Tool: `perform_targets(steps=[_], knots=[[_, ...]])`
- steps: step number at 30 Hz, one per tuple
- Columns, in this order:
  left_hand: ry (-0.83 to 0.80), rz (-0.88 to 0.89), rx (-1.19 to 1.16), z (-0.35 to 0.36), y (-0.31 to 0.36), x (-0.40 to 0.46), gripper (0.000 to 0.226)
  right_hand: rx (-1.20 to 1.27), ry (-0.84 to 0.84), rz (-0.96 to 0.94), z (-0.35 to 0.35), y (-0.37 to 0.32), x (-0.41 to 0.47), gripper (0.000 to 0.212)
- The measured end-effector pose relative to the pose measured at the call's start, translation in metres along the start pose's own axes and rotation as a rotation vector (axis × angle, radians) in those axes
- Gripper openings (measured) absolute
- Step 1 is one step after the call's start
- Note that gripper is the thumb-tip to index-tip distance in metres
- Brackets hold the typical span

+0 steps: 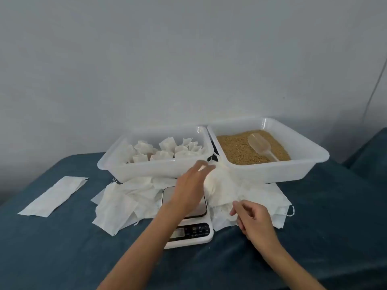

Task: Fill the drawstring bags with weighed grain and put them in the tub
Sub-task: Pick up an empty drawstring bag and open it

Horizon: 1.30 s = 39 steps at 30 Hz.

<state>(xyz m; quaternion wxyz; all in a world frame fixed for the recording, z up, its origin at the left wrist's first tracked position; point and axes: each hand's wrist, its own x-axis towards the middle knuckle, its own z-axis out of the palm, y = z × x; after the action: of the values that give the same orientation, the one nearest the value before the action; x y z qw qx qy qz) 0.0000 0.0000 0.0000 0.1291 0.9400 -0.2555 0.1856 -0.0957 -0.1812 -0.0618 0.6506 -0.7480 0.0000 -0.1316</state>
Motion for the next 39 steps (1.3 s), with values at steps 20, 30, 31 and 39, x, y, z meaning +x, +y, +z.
perform_targets(steps=[20, 30, 31, 39], knots=[[0.285, -0.130, -0.382, -0.035, 0.004, -0.005, 0.008, 0.017, -0.062, -0.024, 0.001, -0.008, -0.003, 0.024], [0.100, -0.580, -1.170, -0.017, 0.036, -0.098, 0.020, 0.190, -0.344, 0.058, -0.001, -0.018, -0.006, 0.053], [0.149, -0.630, -1.218, -0.020, 0.035, -0.102, 0.017, 0.209, -0.409, 0.095, -0.001, -0.020, -0.007, 0.049], [0.185, -0.747, -1.309, -0.019, 0.037, -0.134, 0.012, 0.241, -0.403, 0.200, -0.001, -0.032, -0.011, 0.021]])
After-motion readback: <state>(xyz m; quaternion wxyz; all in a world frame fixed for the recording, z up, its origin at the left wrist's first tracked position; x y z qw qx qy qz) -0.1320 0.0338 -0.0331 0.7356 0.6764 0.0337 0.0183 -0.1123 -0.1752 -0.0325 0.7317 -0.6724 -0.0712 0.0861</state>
